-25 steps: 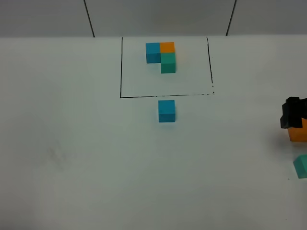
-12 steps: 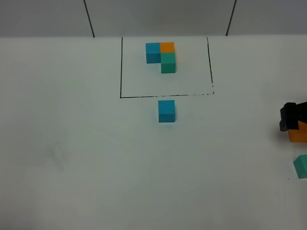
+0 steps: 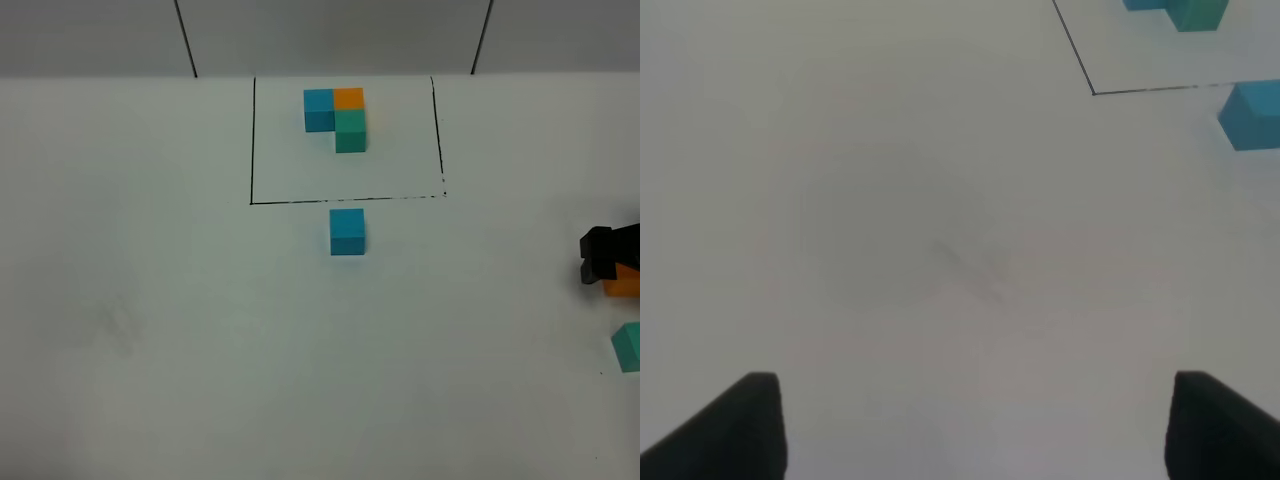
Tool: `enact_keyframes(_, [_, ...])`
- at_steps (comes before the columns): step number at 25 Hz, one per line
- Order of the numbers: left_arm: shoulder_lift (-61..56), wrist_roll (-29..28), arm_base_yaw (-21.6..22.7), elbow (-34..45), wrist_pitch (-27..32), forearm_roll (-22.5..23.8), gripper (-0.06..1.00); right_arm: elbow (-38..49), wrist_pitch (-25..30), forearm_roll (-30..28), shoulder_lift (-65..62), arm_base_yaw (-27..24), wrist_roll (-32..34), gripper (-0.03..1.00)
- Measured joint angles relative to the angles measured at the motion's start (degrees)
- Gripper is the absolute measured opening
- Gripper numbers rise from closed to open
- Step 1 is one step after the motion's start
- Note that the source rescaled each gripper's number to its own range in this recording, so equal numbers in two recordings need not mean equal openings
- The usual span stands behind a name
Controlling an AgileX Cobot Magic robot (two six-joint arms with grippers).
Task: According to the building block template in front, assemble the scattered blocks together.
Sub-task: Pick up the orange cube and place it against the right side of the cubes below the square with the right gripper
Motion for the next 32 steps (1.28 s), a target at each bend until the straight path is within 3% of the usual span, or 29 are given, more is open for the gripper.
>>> enact_keyframes(4, [0.0, 0.0, 0.0, 0.0, 0.0, 0.0, 0.68, 0.0, -0.06, -0.07, 1.39, 0.0, -0.11, 0.81])
enact_keyframes(6, [0.0, 0.0, 0.0, 0.0, 0.0, 0.0, 0.68, 0.0, -0.11, -0.97, 1.5, 0.0, -0.11, 0.72])
enact_keyframes(8, [0.0, 0.0, 0.0, 0.0, 0.0, 0.0, 0.68, 0.0, -0.11, -1.87, 1.52, 0.0, -0.11, 0.57])
enact_keyframes(11, [0.0, 0.0, 0.0, 0.0, 0.0, 0.0, 0.68, 0.0, -0.06, -2.82, 1.52, 0.0, -0.11, 0.22])
enact_keyframes(16, [0.0, 0.0, 0.0, 0.04, 0.0, 0.0, 0.68, -1.46, 1.72, -3.27, 1.56, 0.41, -0.38, 0.23])
enact_keyframes(19, [0.0, 0.0, 0.0, 0.04, 0.0, 0.0, 0.68, -5.69, 6.25, -4.48, 1.56, 4.04, -3.63, 0.23])
enact_keyframes(22, [0.0, 0.0, 0.0, 0.04, 0.0, 0.0, 0.68, -11.23, 12.81, -6.58, 1.56, 11.36, -11.94, 0.23])
enact_keyframes(27, [0.0, 0.0, 0.0, 0.04, 0.0, 0.0, 0.68, -18.13, 21.2, -14.8, 1.93, 24.62, -33.25, 0.23])
enact_keyframes(32, [0.0, 0.0, 0.0, 0.04, 0.0, 0.0, 0.68, -26.5, 29.4, -16.12, 6.92, 30.44, -46.7, 0.23])
